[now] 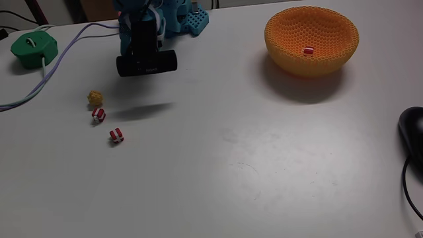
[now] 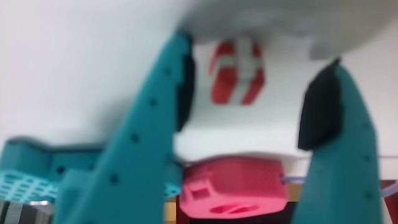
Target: Place cube pieces into the yellow basket
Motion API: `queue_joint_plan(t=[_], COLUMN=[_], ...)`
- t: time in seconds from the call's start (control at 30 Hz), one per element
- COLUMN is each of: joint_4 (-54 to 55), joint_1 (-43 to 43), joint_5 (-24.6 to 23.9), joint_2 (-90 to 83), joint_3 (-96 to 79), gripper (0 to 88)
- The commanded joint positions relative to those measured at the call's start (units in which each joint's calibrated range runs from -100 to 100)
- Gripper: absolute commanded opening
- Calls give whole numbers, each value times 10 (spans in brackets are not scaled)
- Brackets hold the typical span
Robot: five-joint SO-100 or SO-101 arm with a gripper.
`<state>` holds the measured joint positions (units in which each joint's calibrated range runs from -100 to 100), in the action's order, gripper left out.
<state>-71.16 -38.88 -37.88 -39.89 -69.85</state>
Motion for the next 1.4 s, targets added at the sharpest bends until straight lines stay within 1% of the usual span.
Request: queue_joint_plan(t=[0.0, 0.07, 0.1, 0.13, 0.17, 0.2, 0.4, 0.53, 0.6, 0.67, 0.73, 0.8, 0.9, 1.0, 1.07, 1.13, 1.27, 1.3, 1.37], joint_4=[9, 13, 16, 20, 30, 37, 42, 6, -39, -99, -151, -172, -142, -87, -24, 43, 114, 131, 172], joint_1=[-18, -28, -32, -37, -41, -44, -30, 22, 82, 172, 285, 429, 653, 813, 886, 942, 1013, 1020, 1023], joint_5=[1, 0, -4, -7, -5, 2, 8, 5, 5, -3, -29, -69, -138, -193, -220, -240, -276, -271, -217], joint_2=[-10, -12, -12, -12, -12, -10, -11, -4, -1, 4, 8, 12, 49, 87, 106, 123, 147, 147, 142], joint_3=[-7, -12, -15, -18, -22, -25, -23, 39, 116, 217, 299, 348, 395, 401, 390, 378, 372, 366, 365], gripper=[275, 252, 212, 158, 56, 0, 0, 0, 0, 0, 0, 0, 0, 0, 0, 0, 0, 58, 313])
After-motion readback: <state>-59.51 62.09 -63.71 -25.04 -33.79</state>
